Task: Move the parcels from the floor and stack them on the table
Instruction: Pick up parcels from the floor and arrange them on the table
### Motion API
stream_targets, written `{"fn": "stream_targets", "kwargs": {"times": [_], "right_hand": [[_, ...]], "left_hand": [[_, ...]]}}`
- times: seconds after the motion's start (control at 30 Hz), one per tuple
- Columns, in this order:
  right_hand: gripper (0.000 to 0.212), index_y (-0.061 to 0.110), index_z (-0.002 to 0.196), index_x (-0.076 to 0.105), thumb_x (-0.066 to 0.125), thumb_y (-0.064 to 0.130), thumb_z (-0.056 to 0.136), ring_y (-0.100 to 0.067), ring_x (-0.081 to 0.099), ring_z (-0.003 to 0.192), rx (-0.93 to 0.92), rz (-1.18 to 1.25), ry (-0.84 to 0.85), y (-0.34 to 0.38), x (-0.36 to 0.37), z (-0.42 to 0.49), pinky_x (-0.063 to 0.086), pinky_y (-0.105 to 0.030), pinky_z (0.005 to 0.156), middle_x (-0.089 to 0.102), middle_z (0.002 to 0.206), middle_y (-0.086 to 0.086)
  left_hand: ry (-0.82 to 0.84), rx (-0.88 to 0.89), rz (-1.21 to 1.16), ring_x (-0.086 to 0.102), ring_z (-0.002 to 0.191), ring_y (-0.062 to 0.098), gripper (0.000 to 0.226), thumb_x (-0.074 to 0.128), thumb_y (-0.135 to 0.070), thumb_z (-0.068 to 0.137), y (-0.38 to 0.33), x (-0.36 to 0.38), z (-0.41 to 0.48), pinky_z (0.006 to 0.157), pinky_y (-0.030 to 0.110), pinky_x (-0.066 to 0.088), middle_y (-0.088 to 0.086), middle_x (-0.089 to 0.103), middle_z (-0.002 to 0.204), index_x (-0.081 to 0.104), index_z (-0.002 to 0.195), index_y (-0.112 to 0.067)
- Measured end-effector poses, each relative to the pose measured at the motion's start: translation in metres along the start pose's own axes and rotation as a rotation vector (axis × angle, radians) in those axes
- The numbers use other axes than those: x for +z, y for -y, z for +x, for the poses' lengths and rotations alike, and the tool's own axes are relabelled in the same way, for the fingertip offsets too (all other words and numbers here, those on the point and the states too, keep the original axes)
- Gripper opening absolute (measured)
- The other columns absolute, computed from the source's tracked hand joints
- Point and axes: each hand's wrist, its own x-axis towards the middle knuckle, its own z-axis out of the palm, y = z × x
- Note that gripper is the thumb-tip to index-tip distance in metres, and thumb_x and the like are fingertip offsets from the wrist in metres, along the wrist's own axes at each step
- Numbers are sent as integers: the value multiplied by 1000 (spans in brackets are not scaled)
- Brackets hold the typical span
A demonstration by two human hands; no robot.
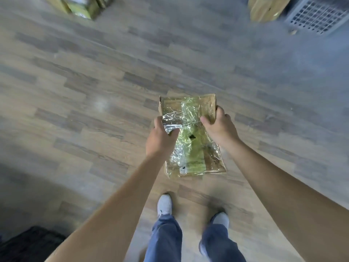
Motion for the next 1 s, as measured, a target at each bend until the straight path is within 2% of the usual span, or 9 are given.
{"fn": "stream_targets", "kwargs": {"times": [0.07, 0.13, 0.27, 0.43, 0.57, 0.7, 0.77, 0.9, 1.0], "right_hand": [[58, 19, 139, 36, 50, 51, 93, -24, 53, 81, -45, 1, -27, 49, -24, -4, 38, -29, 67, 50, 119, -10], [56, 19, 136, 39, 50, 51, 93, -25, 56, 84, -94, -9, -43, 93, -43, -4, 39, -30, 66, 52, 117, -11], [52, 18, 129, 44, 50, 53, 92, -28, 58, 91, -175, -24, -68, 165, -77, 16, 42, -32, 69, 54, 115, -11], [51, 17, 125, 45, 50, 54, 91, -29, 59, 92, -249, 31, -105, 239, -111, 70, 48, -35, 76, 54, 111, -10], [51, 17, 123, 45, 49, 57, 91, -29, 61, 92, -325, 72, -78, 300, -132, 134, 52, -41, 79, 59, 112, -10], [67, 22, 147, 23, 44, 57, 94, -26, 63, 95, -404, 50, -25, 360, -163, 190, 52, -38, 76, 59, 123, -7], [70, 26, 151, 14, 43, 56, 95, -29, 60, 106, -432, 43, -34, 387, -179, 216, 50, -39, 82, 55, 133, -8], [68, 26, 153, 14, 43, 51, 97, -33, 57, 113, -503, 29, -82, 436, -204, 268, 44, -39, 85, 53, 134, -14], [66, 26, 152, 16, 42, 50, 97, -33, 57, 112, -513, 18, -46, 476, -212, 314, 41, -37, 82, 57, 127, -14]], "left_hand": [[-52, 9, -13, 61, 75, 25, 54, 54, -41, 91, -17, -49, 3, 55, 32, 46, 6, 60, 102, 30, 135, -17], [-85, 7, -28, 63, 78, 27, 53, 55, -41, 91, -33, -91, 9, 62, 38, 54, 7, 62, 104, 33, 132, -17], [-136, 13, -68, 65, 73, 27, 50, 54, -45, 89, -64, -158, 32, 67, 45, 57, 5, 63, 95, 34, 126, -18], [-204, 13, -44, 61, 85, 25, 53, 54, -53, 87, -107, -225, 93, 71, 37, 51, 5, 61, 101, 42, 121, -15], [-240, -14, -51, 64, 90, 28, 59, 61, -55, 83, -145, -274, 151, 73, 39, 54, 7, 63, 102, 43, 122, -15], [-309, -3, -66, 60, 82, 22, 49, 64, -44, 86, -181, -324, 205, 61, 32, 48, 1, 58, 99, 45, 121, -15], [-331, 12, -70, 60, 79, 20, 47, 63, -40, 87, -196, -346, 234, 56, 30, 43, 0, 58, 99, 45, 123, -15], [-352, 16, -78, 62, 78, 21, 44, 61, -38, 88, -222, -380, 291, 58, 32, 47, 1, 59, 98, 44, 122, -17], [-352, -5, -102, 60, 71, 19, 37, 58, -37, 90, -236, -402, 336, 56, 33, 48, 1, 58, 90, 44, 117, -15]]}}
